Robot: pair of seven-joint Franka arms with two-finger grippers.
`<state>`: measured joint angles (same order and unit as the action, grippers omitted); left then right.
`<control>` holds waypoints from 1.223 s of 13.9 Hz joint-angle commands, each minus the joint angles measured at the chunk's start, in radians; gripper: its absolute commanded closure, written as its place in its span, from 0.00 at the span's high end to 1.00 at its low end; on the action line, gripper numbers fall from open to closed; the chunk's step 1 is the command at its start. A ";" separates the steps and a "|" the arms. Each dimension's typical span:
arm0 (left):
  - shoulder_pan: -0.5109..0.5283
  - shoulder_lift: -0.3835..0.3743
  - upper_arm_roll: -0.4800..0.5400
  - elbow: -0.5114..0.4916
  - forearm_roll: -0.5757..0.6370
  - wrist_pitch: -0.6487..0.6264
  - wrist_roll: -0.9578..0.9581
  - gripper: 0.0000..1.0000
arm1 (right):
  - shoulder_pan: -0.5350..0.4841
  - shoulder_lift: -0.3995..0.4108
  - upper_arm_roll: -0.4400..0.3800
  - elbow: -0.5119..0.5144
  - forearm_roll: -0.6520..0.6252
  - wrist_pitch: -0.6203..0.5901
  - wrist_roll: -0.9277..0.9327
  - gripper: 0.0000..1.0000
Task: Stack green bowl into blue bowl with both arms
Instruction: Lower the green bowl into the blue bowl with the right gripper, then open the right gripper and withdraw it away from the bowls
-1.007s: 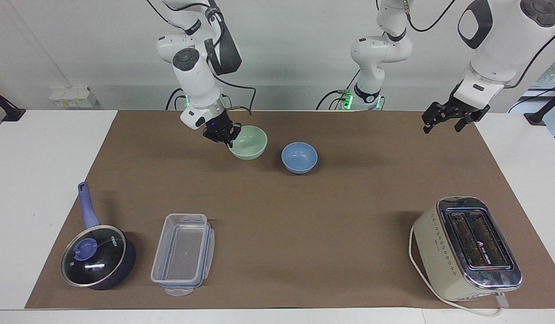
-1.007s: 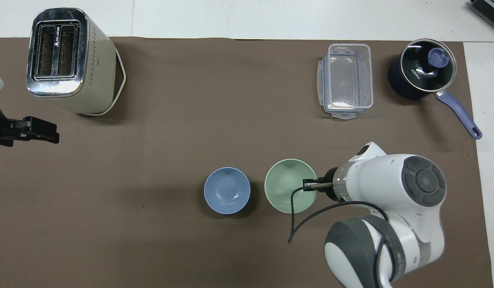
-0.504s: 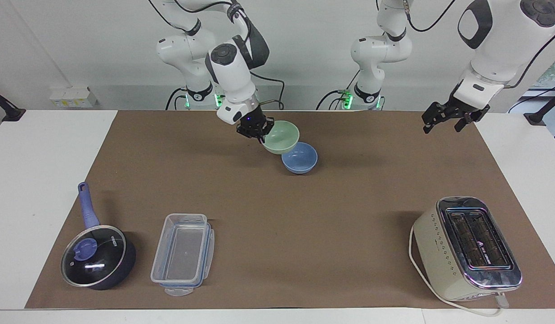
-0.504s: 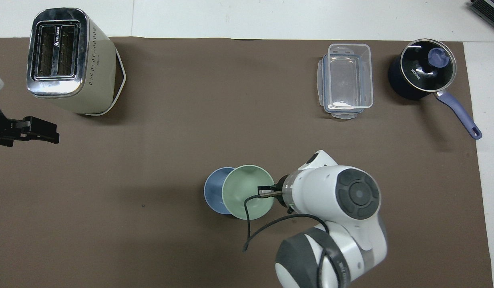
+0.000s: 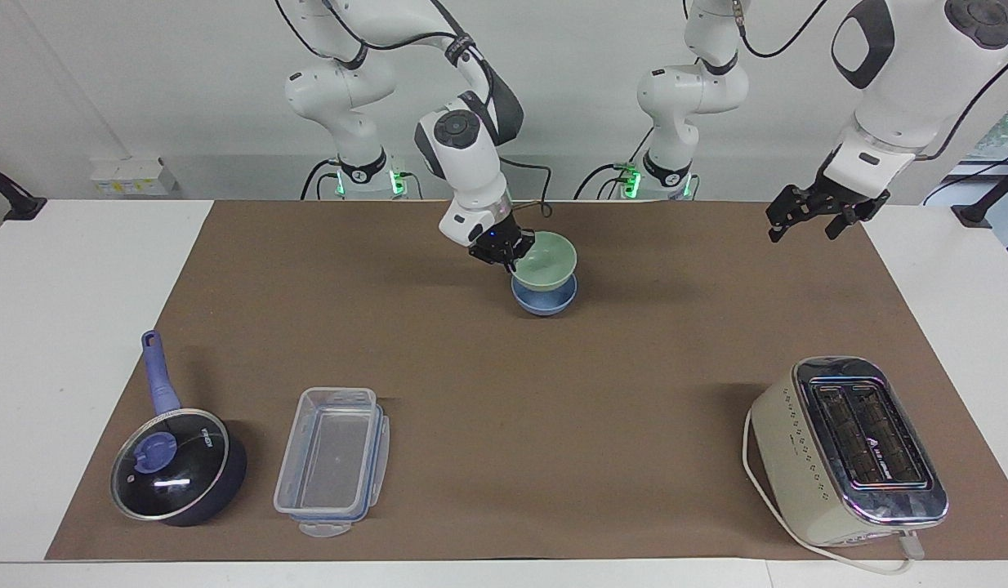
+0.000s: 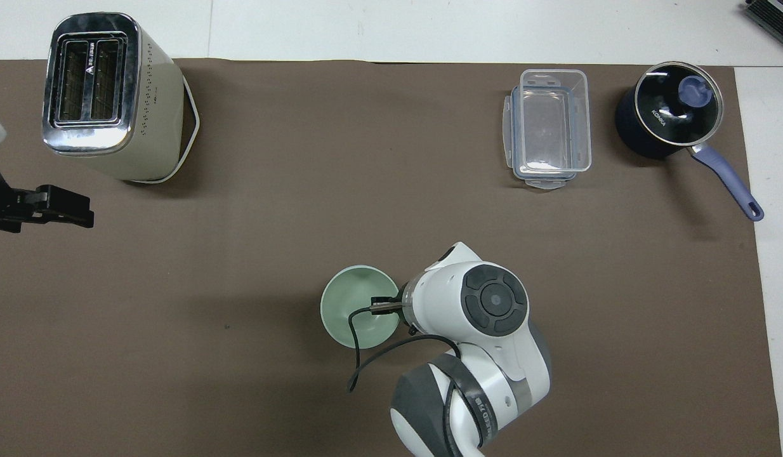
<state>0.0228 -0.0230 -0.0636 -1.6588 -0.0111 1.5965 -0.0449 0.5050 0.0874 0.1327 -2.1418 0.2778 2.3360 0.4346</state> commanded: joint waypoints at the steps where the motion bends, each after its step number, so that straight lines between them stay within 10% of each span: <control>1: 0.015 0.008 -0.010 0.019 0.011 -0.021 0.008 1.00 | 0.003 0.029 -0.004 0.013 0.014 0.017 0.016 0.00; 12: 0.015 0.008 -0.010 0.019 0.011 -0.021 0.008 1.00 | 0.016 0.066 -0.004 -0.001 -0.005 0.108 0.016 0.01; 17: 0.015 0.008 -0.010 0.019 0.011 -0.021 0.010 1.00 | 0.020 0.064 -0.004 -0.007 -0.040 0.108 0.019 0.28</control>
<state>0.0229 -0.0230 -0.0636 -1.6588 -0.0111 1.5964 -0.0449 0.5209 0.1502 0.1312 -2.1436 0.2570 2.4187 0.4356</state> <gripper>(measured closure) 0.000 0.740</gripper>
